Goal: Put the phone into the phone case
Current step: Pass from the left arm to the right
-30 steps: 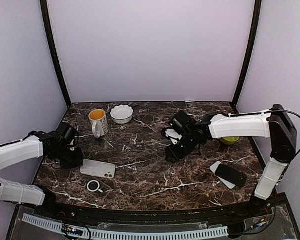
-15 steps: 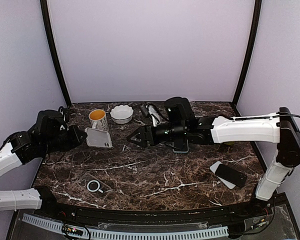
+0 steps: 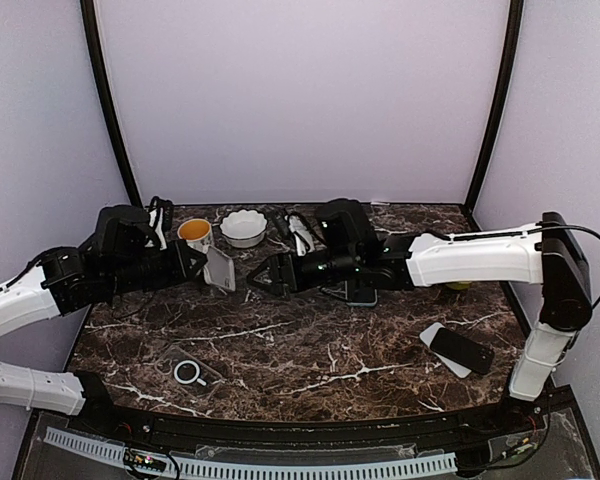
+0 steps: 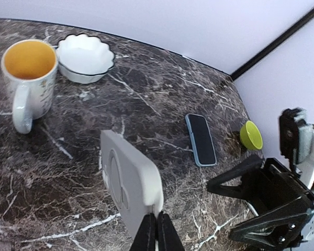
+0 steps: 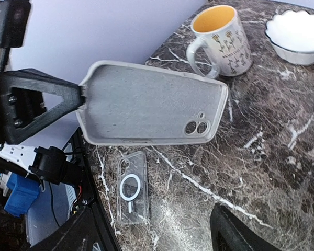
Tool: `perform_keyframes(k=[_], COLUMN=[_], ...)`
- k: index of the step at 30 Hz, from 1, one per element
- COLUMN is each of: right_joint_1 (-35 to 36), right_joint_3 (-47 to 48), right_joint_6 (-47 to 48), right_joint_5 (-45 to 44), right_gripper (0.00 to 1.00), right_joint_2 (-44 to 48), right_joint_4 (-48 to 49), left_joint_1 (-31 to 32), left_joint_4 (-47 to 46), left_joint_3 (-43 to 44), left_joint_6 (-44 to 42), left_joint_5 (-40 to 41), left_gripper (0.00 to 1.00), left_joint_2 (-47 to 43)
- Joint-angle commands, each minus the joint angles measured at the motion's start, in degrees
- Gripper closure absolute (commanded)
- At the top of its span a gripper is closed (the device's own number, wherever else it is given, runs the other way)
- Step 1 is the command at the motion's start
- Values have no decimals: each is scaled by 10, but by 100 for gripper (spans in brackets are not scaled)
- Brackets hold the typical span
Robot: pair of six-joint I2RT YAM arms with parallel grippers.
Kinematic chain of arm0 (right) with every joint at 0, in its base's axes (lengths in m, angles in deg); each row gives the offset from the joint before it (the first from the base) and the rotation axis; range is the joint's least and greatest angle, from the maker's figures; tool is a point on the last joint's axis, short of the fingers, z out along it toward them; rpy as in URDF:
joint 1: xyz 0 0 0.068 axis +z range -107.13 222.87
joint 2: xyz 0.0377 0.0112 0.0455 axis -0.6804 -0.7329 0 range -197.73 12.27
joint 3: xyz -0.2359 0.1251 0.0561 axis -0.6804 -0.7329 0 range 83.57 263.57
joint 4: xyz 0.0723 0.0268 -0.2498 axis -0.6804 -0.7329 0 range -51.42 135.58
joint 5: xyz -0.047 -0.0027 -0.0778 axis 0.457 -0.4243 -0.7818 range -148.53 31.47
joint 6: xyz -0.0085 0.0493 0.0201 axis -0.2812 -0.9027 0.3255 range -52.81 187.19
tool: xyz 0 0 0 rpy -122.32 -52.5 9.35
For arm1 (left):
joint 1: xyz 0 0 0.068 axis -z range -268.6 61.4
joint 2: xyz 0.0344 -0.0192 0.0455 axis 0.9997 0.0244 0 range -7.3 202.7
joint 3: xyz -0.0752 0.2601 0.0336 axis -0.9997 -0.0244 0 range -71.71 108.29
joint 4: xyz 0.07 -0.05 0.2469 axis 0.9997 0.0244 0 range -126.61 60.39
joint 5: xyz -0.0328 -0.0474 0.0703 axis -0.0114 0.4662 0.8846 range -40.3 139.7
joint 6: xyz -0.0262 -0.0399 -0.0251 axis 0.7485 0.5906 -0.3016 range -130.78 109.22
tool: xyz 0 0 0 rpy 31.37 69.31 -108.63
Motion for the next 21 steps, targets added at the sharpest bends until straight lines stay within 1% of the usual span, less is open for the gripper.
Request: perform_keyframes(k=[1, 2, 3, 5, 6, 10, 13, 15, 17, 21], right_joint_1=[-22, -33, -47, -75, -83, -97, -100, -100, -100, -101], right_joint_3=[-57, -83, -115, -170, -191, -261, -316, -342, -354, -365], right_joint_6=[34, 18, -1, -29, -31, 12, 24, 14, 5, 11], right_joint_5=[-31, -8, 17, 50, 53, 32, 39, 69, 90, 70], right_gripper=[18, 17, 16, 3, 2, 2, 2, 2, 1, 1], right_joint_2=[48, 57, 76, 107, 126, 219, 283, 303, 310, 330], right_joint_4=[13, 33, 82, 148, 157, 144, 178, 226, 254, 254], left_joint_1=[41, 49, 64, 87, 94, 137, 154, 159, 167, 182], left_joint_4=[-39, -42, -52, -66, -71, -86, -97, -112, -126, -135], left_joint_3=[63, 67, 76, 93, 99, 140, 152, 155, 157, 166], left_joint_6=[-73, -89, -99, -124, -140, -187, -208, -212, -214, -220], left_joint_5=[-42, -45, -55, -70, -72, -79, -91, -100, -116, -115], left_gripper=[100, 100, 100, 100, 100, 100, 100, 100, 100, 100], left_joint_2=[42, 45, 50, 58, 61, 83, 94, 98, 99, 96])
